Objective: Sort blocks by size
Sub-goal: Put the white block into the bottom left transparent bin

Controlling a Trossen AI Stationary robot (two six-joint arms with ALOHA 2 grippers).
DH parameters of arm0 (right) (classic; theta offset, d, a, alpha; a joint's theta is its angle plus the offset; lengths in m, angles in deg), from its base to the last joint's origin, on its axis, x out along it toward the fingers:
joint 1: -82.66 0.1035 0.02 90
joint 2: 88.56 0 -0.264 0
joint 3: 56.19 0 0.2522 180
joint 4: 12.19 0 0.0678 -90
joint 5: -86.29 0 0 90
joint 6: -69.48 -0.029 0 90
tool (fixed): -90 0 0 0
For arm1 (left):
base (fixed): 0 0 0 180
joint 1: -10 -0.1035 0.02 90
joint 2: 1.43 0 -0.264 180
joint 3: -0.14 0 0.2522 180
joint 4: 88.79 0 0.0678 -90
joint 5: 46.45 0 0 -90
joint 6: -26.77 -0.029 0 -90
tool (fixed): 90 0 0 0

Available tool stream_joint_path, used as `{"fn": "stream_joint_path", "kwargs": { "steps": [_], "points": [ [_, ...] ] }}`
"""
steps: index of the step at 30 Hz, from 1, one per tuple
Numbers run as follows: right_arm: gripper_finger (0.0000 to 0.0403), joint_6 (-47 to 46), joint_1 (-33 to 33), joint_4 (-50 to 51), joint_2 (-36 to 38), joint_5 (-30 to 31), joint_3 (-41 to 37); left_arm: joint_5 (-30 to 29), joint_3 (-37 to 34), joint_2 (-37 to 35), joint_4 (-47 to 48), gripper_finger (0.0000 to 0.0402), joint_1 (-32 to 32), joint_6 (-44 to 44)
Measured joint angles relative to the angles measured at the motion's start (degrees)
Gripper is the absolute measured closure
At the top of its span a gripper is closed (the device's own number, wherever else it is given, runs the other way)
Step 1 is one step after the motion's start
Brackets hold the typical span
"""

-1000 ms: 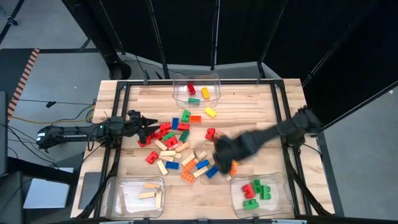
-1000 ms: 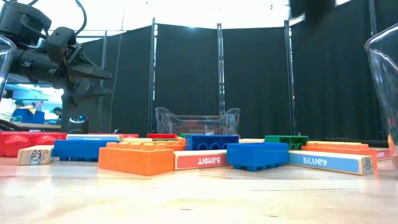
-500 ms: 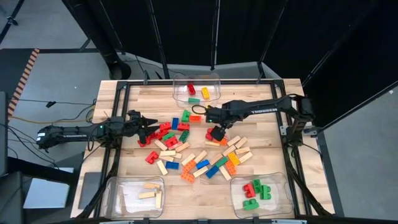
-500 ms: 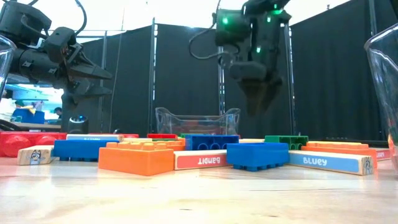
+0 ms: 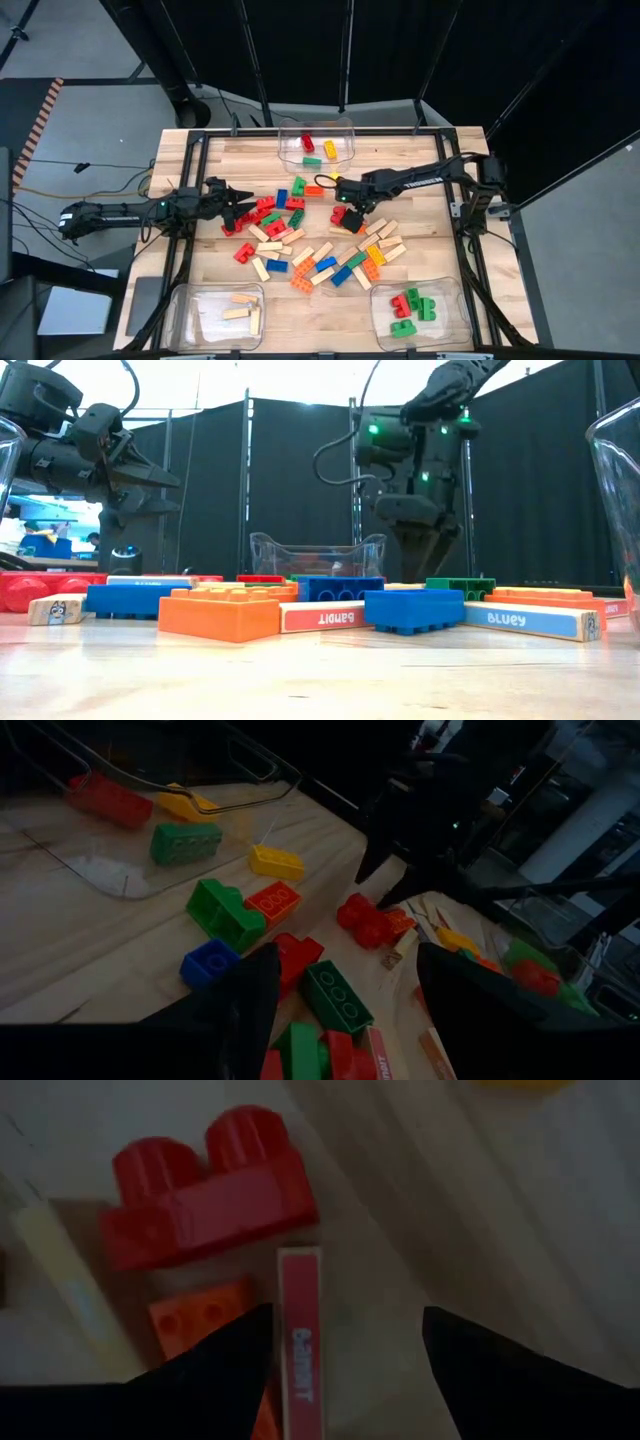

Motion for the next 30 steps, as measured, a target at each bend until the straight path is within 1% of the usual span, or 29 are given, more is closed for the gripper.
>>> {"fn": "stream_joint_path", "kwargs": {
  "steps": [3, 5, 7, 10, 11, 14, 17, 22, 24, 26, 30],
  "points": [
    [0.0151, 0.0, -0.1, -0.3, 0.0, -0.7, -1.9, 0.0, 0.0, 0.0, 0.0, 0.0156, 0.0, 0.0],
    [0.0177, -0.1, 0.0, -1.3, 0.0, -0.7, -2.9, 0.0, 0.0, 0.0, 0.0, 0.0156, 0.0, -0.1],
    [0.022, -0.5, 0.0, -1.5, 0.0, -1.3, -3.7, 0.0, 0.0, 0.0, 0.0, 0.0156, 0.0, -0.1],
    [0.0314, -0.9, 0.0, -3.2, 0.1, -2.7, -4.7, 0.0, 0.0, 0.0, 0.0, 0.0156, 0.0, -0.1],
    [0.0338, -1.1, -0.1, -3.5, 0.2, -3.2, -4.8, 0.0, 0.0, 0.0, 0.0, 0.0156, 0.0, -0.1],
    [0.0328, -2.0, 0.2, -2.9, 0.0, -2.9, -3.5, 0.0, 0.0, 0.0, 0.0, 0.0156, 0.0, -0.2],
    [0.0328, -2.7, 0.5, -0.7, 0.4, -1.7, 0.5, 0.0, 0.0, 0.0, 0.0, 0.0156, 0.0, -0.2],
    [0.0328, -2.8, 3.3, -1.1, 2.0, 1.3, 11.7, 0.0, 0.0, 0.0, 0.0, 0.0156, 0.0, -0.1],
    [0.0328, -2.2, 5.3, -3.3, 1.9, 1.3, 16.4, 0.0, 0.0, 0.0, 0.0, 0.0156, 0.0, -0.1],
    [0.0328, -0.4, 7.8, -7.5, 1.0, 1.2, 20.0, 0.0, 0.0, 0.0, 0.0, 0.0156, 0.0, -0.1],
    [0.0328, 4.0, 12.5, -16.6, -3.5, -0.5, 25.9, -0.1, 0.0, 0.0, 0.0, 0.0156, 0.0, 0.0]
  ]
}}
